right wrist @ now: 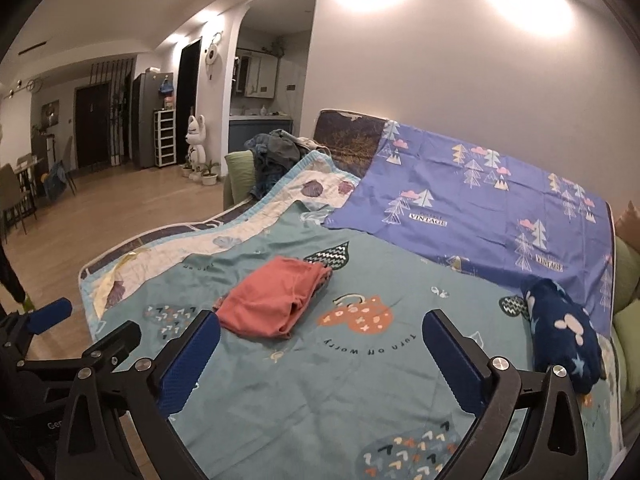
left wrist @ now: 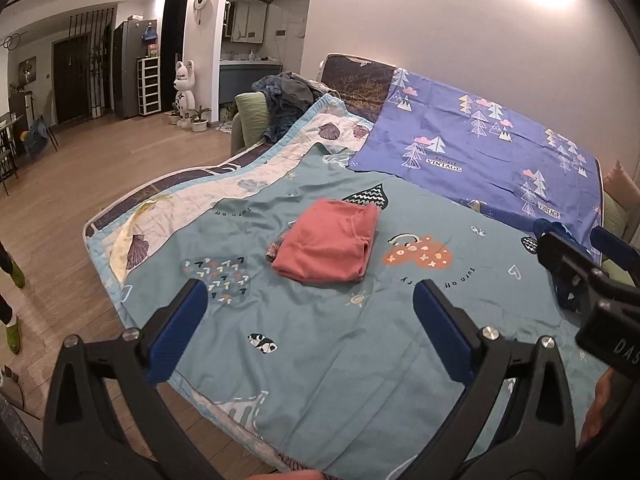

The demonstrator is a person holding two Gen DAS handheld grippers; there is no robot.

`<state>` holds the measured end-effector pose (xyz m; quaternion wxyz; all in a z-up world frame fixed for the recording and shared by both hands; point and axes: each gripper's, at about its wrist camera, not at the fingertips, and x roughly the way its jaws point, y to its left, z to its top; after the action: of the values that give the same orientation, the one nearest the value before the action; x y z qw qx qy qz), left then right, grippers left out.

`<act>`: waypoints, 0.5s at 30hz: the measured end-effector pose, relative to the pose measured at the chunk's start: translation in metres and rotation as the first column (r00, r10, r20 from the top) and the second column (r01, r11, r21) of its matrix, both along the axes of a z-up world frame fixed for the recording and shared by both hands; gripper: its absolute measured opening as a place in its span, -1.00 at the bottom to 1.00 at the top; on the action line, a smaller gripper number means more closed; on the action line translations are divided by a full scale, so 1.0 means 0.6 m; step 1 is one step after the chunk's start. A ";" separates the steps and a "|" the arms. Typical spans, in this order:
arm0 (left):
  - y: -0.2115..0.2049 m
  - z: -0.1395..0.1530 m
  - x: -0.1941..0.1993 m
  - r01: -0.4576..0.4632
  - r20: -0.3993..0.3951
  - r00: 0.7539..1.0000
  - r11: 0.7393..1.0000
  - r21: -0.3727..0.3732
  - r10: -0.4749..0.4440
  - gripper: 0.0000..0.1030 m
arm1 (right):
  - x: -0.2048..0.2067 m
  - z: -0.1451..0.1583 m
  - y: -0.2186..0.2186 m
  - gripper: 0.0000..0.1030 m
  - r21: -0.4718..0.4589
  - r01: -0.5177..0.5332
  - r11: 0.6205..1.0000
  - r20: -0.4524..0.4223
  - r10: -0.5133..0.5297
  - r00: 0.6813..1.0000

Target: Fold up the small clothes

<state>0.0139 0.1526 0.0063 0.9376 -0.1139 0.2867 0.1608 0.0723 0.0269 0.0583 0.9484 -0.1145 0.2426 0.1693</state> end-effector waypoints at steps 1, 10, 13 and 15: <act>-0.001 0.000 -0.002 -0.001 0.003 1.000 1.000 0.006 0.001 0.98 | -0.002 0.001 -0.004 1.00 0.004 0.005 1.000 -0.002 -0.004 1.000; -0.027 0.011 -0.022 0.016 0.021 1.000 1.000 0.026 -0.017 0.98 | -0.012 -0.008 -0.027 1.00 0.000 0.005 1.000 -0.044 -0.005 0.999; -0.037 0.011 -0.021 0.023 0.014 1.000 0.999 0.025 -0.023 0.98 | -0.014 -0.010 -0.034 1.00 -0.001 0.009 1.000 -0.053 -0.009 0.999; -0.041 0.011 -0.021 0.027 0.014 1.000 0.999 0.018 -0.027 0.98 | -0.015 -0.012 -0.042 1.00 0.002 0.018 1.000 -0.055 -0.018 0.998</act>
<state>0.0013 0.1281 0.0130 0.9427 -0.1026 0.2799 0.1498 0.0635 0.0020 0.0511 0.9429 -0.1066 0.2696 0.1642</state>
